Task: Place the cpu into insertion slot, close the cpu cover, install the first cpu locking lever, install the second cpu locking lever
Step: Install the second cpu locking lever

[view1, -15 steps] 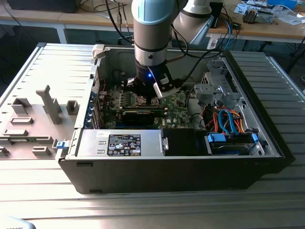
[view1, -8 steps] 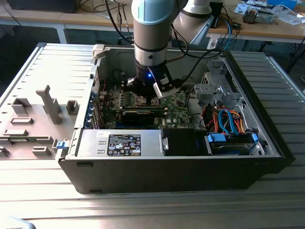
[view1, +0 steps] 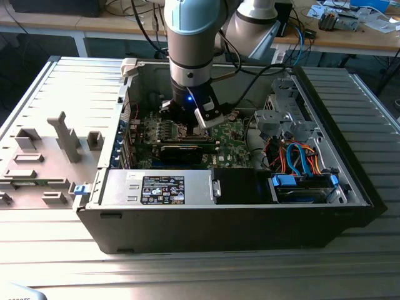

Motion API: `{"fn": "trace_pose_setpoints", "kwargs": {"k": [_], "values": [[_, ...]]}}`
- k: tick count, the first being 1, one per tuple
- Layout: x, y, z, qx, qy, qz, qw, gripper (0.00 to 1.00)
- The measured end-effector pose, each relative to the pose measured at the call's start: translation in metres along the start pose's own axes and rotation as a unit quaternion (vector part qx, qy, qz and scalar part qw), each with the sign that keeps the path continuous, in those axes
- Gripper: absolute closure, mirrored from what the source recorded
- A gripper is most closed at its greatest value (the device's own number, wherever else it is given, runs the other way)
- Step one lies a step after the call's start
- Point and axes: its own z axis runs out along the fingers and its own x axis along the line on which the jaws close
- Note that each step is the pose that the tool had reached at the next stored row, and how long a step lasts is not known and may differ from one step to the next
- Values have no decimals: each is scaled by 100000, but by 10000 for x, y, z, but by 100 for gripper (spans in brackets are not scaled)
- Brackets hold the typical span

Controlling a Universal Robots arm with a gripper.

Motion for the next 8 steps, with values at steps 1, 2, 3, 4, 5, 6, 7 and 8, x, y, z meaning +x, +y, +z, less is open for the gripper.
{"fn": "trace_pose_setpoints", "kwargs": {"k": [1, 2, 3, 4, 5, 6, 7, 8], "values": [[14, -6, 0, -298, 16, 13, 100000, 89], [26, -20, 2, -472, 29, 18, 99999, 89], [42, -59, 5, -710, 42, 21, 99997, 89], [48, -80, 8, -829, 46, 30, 99997, 89], [52, -97, 10, -931, 56, 34, 99996, 89], [62, -110, 15, -1065, 60, 52, 99994, 89], [73, -111, 18, -1139, 62, 54, 99993, 89], [91, -113, 20, -1187, 69, 49, 99993, 89]]}}
